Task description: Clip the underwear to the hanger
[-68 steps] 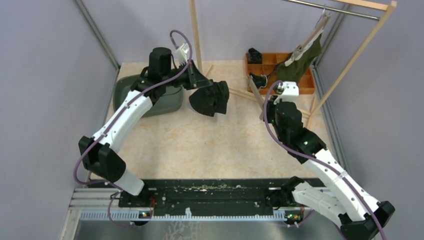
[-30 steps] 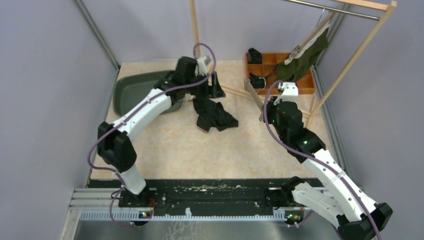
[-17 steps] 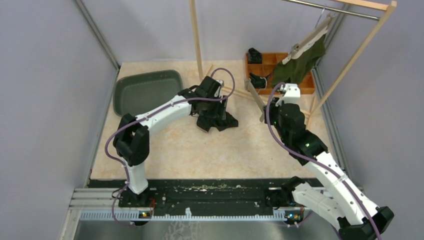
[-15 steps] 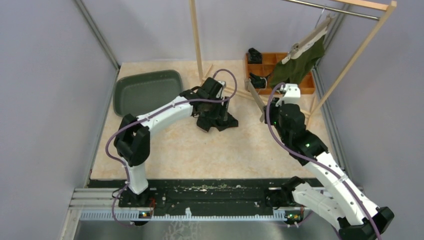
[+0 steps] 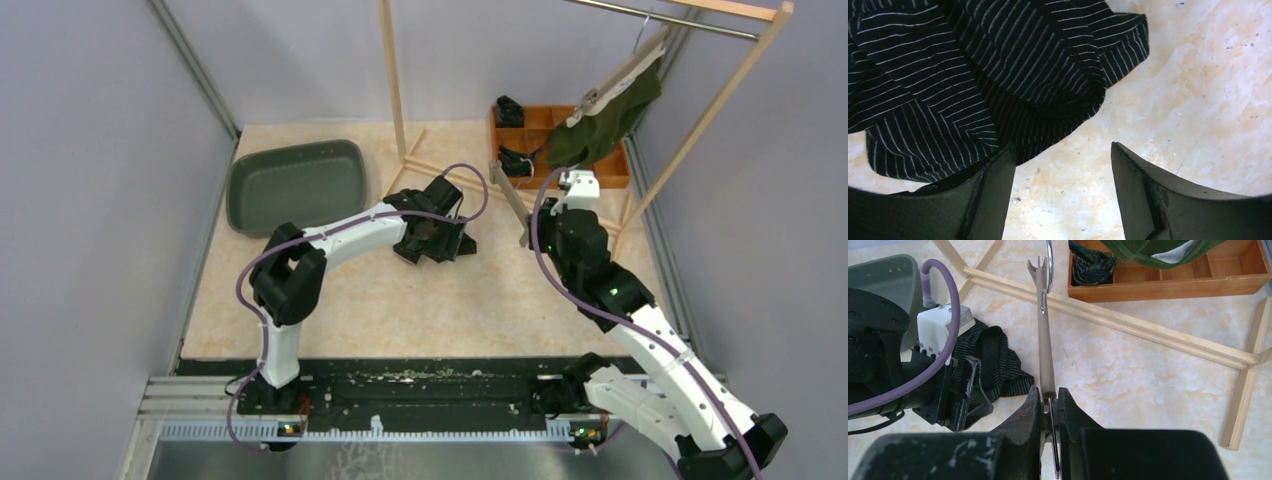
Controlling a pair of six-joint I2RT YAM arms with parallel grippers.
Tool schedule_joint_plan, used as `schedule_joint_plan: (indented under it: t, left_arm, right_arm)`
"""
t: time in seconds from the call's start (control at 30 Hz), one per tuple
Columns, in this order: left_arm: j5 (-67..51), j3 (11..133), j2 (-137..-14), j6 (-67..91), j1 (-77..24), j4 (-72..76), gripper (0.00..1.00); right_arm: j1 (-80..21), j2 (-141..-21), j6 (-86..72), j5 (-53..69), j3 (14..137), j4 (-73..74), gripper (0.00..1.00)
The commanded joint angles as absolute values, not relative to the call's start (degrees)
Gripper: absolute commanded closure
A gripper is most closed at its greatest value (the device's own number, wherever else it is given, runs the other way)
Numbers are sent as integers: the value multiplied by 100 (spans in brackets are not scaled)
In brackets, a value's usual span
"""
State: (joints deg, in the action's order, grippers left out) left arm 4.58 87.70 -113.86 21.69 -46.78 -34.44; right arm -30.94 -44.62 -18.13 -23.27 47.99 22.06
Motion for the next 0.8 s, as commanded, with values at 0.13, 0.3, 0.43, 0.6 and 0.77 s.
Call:
schedule_joint_plan:
  t: [0.13, 0.3, 0.43, 0.6, 0.77]
  left_arm:
    - [918, 8515, -11289, 2034, -4745, -3104, 29]
    - [963, 8314, -11348, 1938, -4763, -2627, 40]
    - [939, 8207, -11333, 1876, -4764, -2306, 73]
    - [1050, 8434, -11156, 1770, -4759, -2367, 100]
    - [1810, 9080, -10749, 1615, -4751, -2621, 100]
  right_arm:
    - [-3041, -4315, -1868, -2372, 4826, 1872, 100]
    - [-3037, -4307, -1863, -2375, 4816, 1885, 100]
    - [-3046, -4265, -1854, -2403, 4799, 1898, 100]
    - [-3041, -4230, -1836, -2446, 4790, 1929, 100]
    - [-3039, -4235, -1837, -2431, 4786, 1917, 100]
